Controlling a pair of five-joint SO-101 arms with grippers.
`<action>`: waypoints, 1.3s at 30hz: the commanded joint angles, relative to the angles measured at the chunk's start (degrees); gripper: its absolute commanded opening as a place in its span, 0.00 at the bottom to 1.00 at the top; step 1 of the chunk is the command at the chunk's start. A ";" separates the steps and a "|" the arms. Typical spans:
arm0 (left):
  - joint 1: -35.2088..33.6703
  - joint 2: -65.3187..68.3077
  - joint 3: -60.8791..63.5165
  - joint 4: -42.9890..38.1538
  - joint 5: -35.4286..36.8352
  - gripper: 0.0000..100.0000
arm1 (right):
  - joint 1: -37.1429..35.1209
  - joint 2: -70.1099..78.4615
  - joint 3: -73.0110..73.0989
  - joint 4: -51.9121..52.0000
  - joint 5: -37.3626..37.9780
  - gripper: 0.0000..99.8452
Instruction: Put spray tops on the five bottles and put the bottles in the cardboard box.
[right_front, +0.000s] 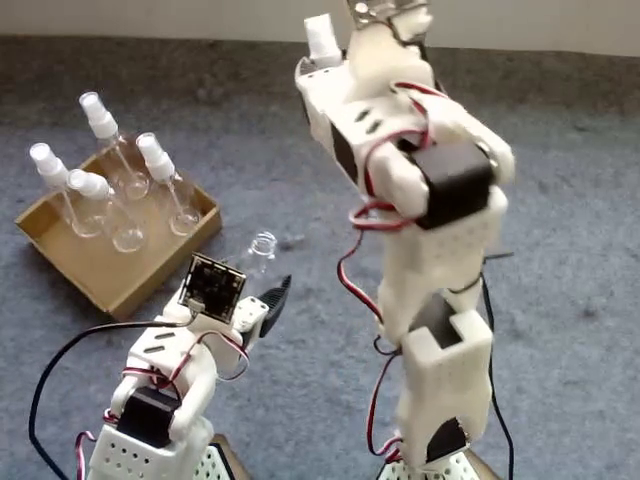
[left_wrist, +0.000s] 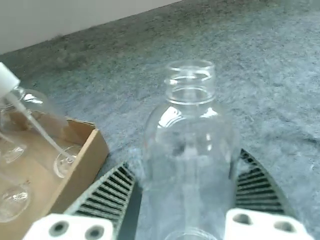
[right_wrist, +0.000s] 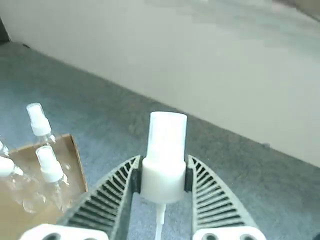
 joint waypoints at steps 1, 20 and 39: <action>2.33 -0.48 -0.31 -1.14 0.26 0.12 | 1.01 -8.48 -7.16 1.01 0.70 0.07; 2.59 -0.48 -8.22 10.11 0.44 0.12 | 10.59 -42.51 20.26 0.92 0.70 0.07; 6.99 -0.40 -13.14 5.89 0.18 0.12 | 10.68 -61.93 60.79 0.48 0.97 0.07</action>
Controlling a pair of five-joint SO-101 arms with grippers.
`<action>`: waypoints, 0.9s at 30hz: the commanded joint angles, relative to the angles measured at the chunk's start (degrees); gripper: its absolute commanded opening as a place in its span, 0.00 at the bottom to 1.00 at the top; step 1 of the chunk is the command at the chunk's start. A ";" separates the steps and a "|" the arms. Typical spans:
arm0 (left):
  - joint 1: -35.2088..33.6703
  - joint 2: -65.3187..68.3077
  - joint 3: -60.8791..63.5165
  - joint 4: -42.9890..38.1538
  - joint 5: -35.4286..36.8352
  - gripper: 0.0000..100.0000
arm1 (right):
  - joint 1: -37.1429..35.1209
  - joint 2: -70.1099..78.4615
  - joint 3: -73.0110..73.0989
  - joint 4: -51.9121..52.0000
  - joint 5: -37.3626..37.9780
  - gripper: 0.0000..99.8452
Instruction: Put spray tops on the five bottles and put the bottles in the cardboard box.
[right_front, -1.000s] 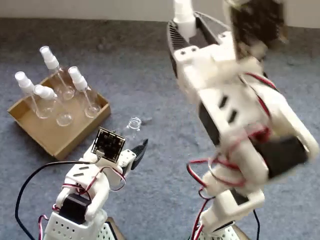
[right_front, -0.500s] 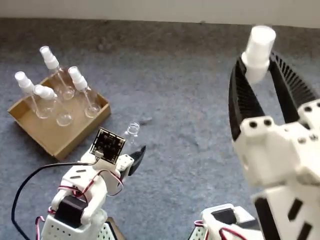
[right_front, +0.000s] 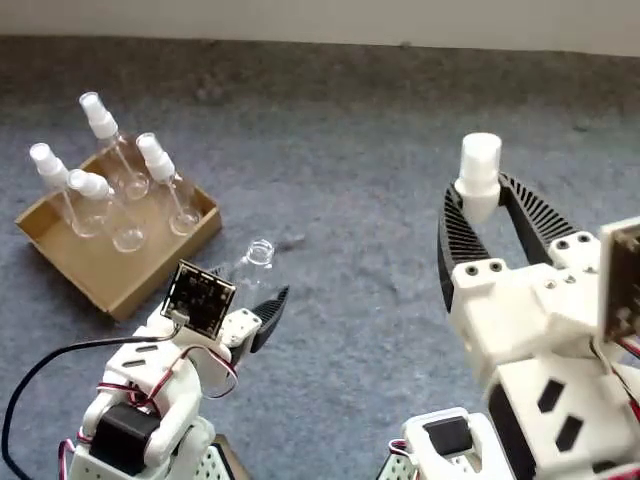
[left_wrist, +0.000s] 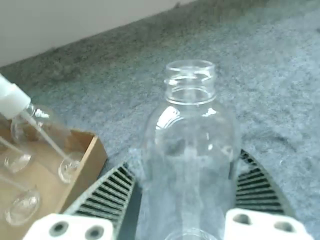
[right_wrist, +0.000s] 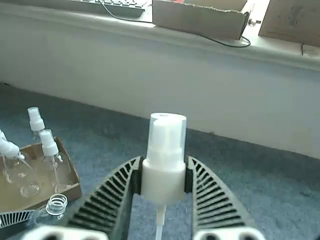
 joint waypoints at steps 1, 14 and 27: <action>5.32 -0.40 2.77 -11.96 0.18 0.12 | 0.66 -1.27 4.44 0.48 0.88 0.07; 11.65 -0.22 21.49 -56.97 0.18 0.12 | 0.92 -6.55 19.82 -5.32 0.88 0.07; 28.79 -0.04 21.58 -53.19 0.18 0.12 | 0.75 -19.47 54.29 -37.85 0.53 0.07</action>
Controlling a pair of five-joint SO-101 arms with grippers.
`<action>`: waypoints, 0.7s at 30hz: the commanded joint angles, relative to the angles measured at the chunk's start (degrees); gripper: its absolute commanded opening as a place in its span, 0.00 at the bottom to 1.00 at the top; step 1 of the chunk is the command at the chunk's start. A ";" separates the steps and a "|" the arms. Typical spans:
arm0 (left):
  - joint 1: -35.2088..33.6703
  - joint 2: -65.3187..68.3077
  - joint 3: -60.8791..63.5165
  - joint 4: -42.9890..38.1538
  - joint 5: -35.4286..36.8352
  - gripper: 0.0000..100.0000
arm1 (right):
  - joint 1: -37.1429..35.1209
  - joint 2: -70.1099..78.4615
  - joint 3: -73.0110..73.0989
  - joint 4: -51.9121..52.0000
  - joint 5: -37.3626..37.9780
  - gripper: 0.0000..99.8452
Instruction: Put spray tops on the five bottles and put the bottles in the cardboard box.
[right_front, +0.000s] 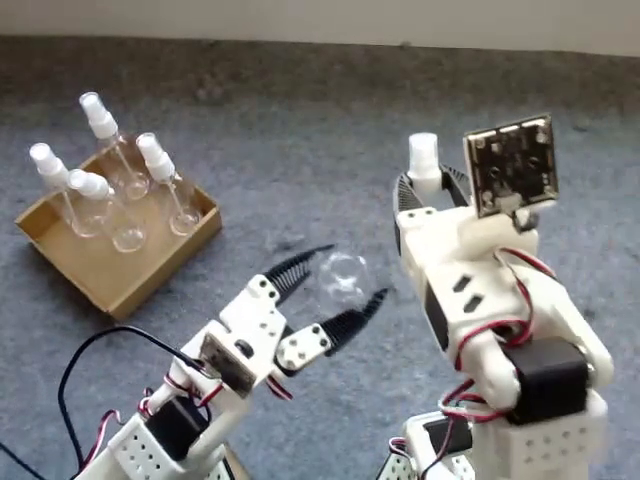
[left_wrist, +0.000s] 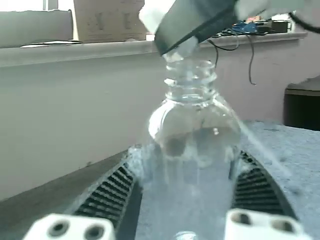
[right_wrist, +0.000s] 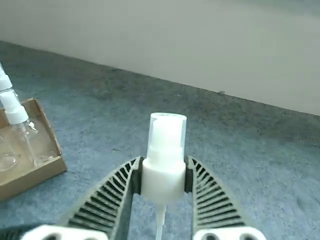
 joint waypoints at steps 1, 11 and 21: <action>7.69 -0.13 1.27 4.40 0.18 0.12 | 0.40 -6.64 5.85 -8.48 0.18 0.07; 13.23 -0.13 1.27 11.16 0.18 0.12 | 0.31 -19.82 8.84 -12.53 0.18 0.07; 13.23 -0.13 1.27 16.09 0.26 0.12 | 0.22 -24.04 8.84 -18.95 -14.42 0.07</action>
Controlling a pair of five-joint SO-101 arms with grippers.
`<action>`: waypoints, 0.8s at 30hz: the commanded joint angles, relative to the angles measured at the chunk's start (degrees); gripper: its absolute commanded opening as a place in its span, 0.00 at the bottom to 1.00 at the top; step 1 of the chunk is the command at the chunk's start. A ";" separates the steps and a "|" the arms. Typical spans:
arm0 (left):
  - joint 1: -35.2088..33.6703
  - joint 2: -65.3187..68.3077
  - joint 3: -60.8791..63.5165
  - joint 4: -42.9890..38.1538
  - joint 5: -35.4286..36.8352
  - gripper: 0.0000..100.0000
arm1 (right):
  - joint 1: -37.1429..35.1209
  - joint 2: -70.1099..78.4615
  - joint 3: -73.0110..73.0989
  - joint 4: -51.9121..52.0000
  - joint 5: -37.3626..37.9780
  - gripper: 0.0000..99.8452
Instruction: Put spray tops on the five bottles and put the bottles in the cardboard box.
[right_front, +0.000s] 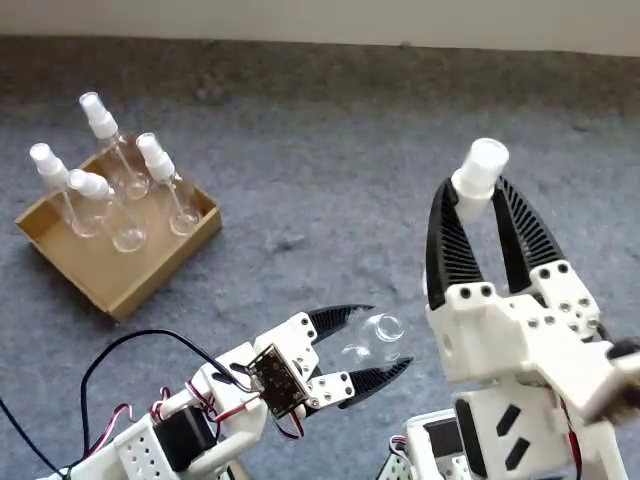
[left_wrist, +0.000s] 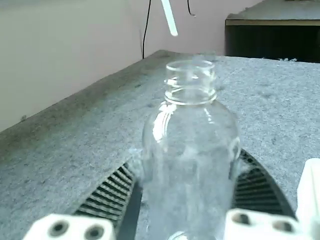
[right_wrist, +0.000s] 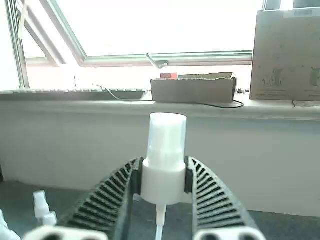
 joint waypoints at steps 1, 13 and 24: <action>1.10 -0.13 1.27 0.26 0.26 0.12 | 0.13 -0.75 -0.40 -2.24 -4.04 0.07; 1.01 -0.22 1.27 -0.18 0.26 0.12 | -10.07 -7.60 0.22 0.13 -4.04 0.07; 1.01 -0.22 1.27 -0.18 0.26 0.12 | -12.70 -8.04 0.31 6.46 -3.60 0.07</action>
